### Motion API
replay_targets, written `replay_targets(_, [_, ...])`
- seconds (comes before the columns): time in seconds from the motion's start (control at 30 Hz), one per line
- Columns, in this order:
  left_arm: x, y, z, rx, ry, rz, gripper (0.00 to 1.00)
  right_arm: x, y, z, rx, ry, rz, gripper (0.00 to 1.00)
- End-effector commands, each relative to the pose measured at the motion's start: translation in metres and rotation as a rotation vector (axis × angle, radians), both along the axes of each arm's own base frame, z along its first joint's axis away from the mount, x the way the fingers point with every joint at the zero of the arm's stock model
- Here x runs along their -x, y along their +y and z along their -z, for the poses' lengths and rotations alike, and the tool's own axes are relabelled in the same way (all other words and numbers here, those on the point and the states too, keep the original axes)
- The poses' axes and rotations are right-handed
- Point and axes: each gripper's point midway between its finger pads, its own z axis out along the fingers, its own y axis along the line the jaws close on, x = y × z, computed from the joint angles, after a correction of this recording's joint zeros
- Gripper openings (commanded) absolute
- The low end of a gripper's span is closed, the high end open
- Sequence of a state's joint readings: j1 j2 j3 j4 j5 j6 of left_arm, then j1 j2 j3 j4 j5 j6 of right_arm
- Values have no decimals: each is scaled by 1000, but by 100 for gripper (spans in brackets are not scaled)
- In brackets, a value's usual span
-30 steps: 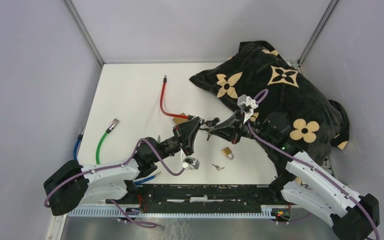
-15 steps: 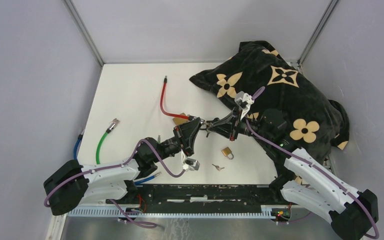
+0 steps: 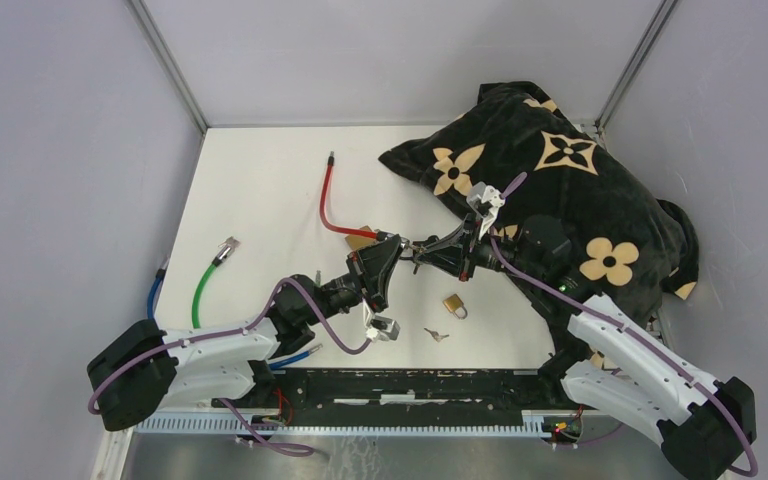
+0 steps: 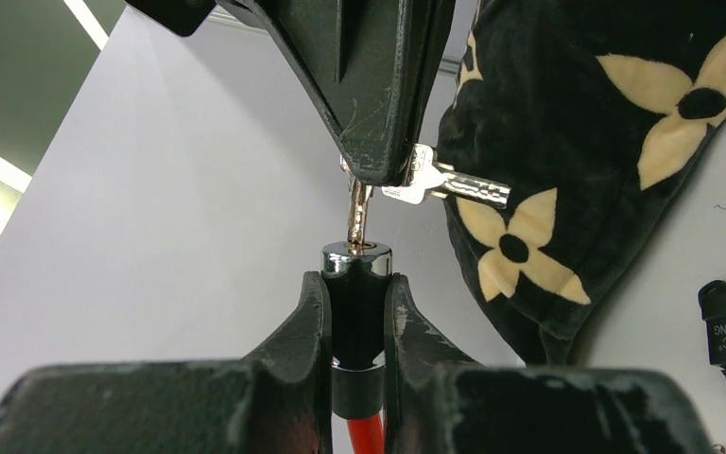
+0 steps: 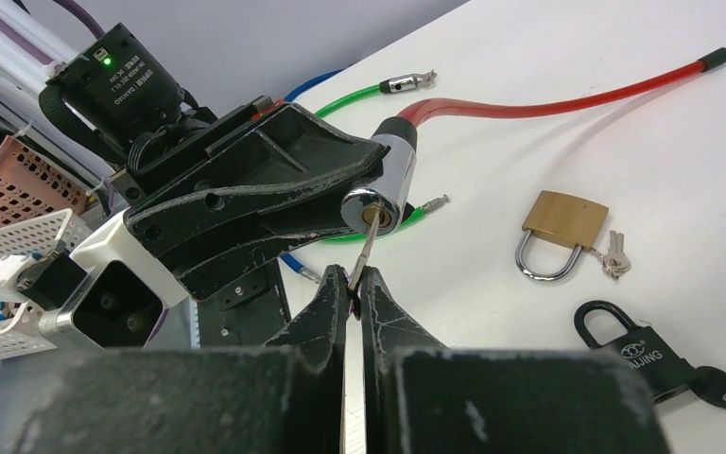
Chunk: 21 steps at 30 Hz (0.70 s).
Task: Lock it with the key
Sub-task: Insert the key into the lock.
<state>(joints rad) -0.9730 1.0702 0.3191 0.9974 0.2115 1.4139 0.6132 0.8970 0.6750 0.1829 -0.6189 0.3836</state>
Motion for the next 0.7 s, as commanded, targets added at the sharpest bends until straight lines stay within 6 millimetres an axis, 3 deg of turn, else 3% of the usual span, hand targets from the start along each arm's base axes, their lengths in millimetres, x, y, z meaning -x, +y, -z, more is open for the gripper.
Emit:
replay_targets(0.0, [16, 3, -47, 86, -163, 32, 2, -5, 0, -14, -10, -29, 20, 0])
replay_targets(0.13, [16, 1, -46, 81, -168, 34, 2, -4, 3, -13, -4, -30, -4, 0])
replay_targets(0.33, [17, 1, -44, 73, -166, 43, 2, 0, 2, 5, 86, -45, -48, 0])
replay_targets(0.67, [23, -2, -34, 17, -196, 64, 2, 3, -3, 8, 167, -64, -80, 0])
